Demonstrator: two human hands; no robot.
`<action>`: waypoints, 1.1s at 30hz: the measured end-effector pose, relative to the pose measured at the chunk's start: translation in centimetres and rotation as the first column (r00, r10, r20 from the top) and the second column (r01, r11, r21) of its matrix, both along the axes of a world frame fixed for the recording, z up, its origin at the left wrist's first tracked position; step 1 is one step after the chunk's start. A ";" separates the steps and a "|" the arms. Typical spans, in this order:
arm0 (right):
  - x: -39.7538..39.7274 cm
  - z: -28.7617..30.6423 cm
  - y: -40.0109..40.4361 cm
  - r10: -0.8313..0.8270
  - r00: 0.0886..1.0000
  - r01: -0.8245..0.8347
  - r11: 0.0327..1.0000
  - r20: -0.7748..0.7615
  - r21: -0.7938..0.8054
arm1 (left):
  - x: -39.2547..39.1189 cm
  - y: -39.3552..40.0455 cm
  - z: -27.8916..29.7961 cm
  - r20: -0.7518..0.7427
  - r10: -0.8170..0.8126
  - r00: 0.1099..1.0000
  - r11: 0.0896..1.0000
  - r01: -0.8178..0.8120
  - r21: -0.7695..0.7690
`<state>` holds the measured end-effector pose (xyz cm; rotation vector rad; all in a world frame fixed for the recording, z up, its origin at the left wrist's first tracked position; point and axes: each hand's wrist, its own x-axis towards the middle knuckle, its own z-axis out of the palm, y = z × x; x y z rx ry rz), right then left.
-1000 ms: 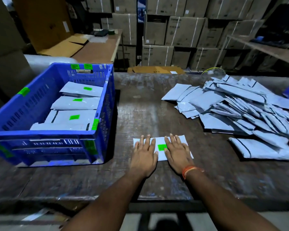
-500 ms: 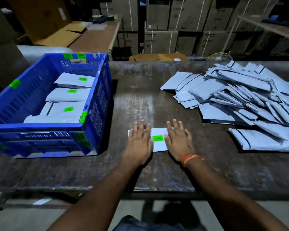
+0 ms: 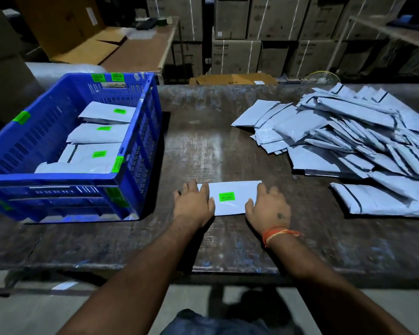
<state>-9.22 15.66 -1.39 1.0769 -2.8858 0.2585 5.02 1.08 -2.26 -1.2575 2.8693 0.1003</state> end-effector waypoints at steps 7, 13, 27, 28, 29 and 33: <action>0.0 -0.8 -1.7 0.015 0.972 0.007 0.996 0.234 -0.093 | 0.2 1.4 1.6 0.014 0.105 0.994 0.992 -0.104 -0.073; -2.1 1.3 -4.5 0.397 0.768 -0.205 0.896 0.503 -0.394 | 0.6 3.4 2.3 -0.091 0.160 0.983 0.980 -0.147 0.131; -0.8 -1.9 -1.6 0.415 0.893 -0.429 0.902 0.176 0.046 | 0.2 -2.2 1.8 -0.359 0.115 0.926 0.975 -0.036 0.219; -1.3 -1.8 -1.3 0.441 0.879 -0.459 0.886 0.182 0.069 | 0.0 -2.7 1.6 -0.358 0.086 0.930 0.978 -0.011 0.206; -2.0 -1.6 -1.1 0.472 0.860 -0.497 0.861 0.191 0.108 | -0.3 -3.1 1.4 -0.361 0.065 0.930 0.981 0.006 0.192; -5.2 0.2 -0.4 0.504 0.809 -0.575 0.785 0.302 0.230 | -0.8 -2.7 0.9 -0.350 -0.029 0.936 0.985 0.085 0.147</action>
